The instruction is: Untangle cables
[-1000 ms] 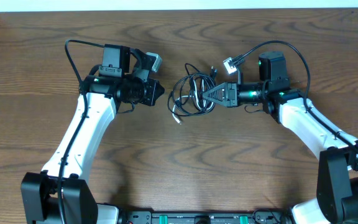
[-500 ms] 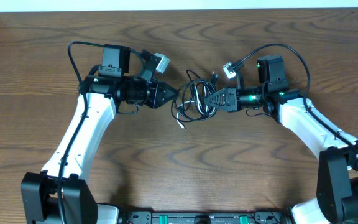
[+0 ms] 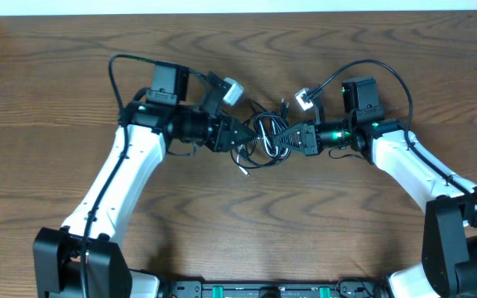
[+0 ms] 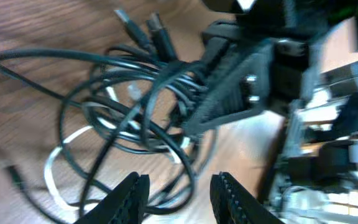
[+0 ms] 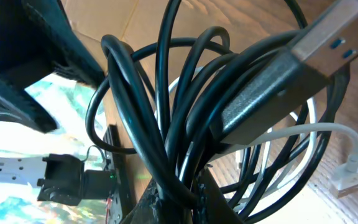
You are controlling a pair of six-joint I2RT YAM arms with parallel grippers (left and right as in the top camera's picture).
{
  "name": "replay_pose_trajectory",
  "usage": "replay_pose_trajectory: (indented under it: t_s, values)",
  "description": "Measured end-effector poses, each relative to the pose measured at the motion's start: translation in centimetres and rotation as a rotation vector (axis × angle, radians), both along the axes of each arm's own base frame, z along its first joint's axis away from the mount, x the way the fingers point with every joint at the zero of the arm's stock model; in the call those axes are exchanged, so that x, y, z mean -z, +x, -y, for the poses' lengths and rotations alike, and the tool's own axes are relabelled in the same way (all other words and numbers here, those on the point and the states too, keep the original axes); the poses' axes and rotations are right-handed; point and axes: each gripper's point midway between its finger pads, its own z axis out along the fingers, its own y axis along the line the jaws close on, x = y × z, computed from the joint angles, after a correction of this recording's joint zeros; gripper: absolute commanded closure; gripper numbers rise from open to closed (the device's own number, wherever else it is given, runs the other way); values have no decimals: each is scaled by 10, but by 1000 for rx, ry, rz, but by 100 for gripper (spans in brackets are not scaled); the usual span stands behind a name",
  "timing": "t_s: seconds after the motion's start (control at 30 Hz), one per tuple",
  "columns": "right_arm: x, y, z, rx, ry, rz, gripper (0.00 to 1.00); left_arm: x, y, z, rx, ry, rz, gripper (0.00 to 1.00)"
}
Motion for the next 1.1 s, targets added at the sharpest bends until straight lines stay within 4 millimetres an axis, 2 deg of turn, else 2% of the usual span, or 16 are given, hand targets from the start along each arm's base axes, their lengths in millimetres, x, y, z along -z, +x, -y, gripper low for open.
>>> replay_pose_trajectory:
  t_s: [0.13, 0.37, 0.63, 0.77, 1.0, 1.1]
  values:
    - [4, -6, 2, -15, -14, -12, 96, 11, 5, 3, -16, 94, 47, 59]
    - [5, -13, -3, -52, -17, 10, 96, 10, 17, 10, -34, 124, 116, 56]
    - [-2, -19, -7, -97, 30, 35, 96, 24, 28, -7, -128, 242, 112, 57]
    - [-3, -20, -7, -101, 36, 35, 96, 30, 24, -12, -130, 277, 94, 57]
    - [-4, -21, -7, -107, 43, 33, 96, 39, 4, -16, -42, 318, 68, 57]
    - [-4, -21, -7, -107, 44, 32, 96, 38, 4, -20, -29, 307, 74, 58]
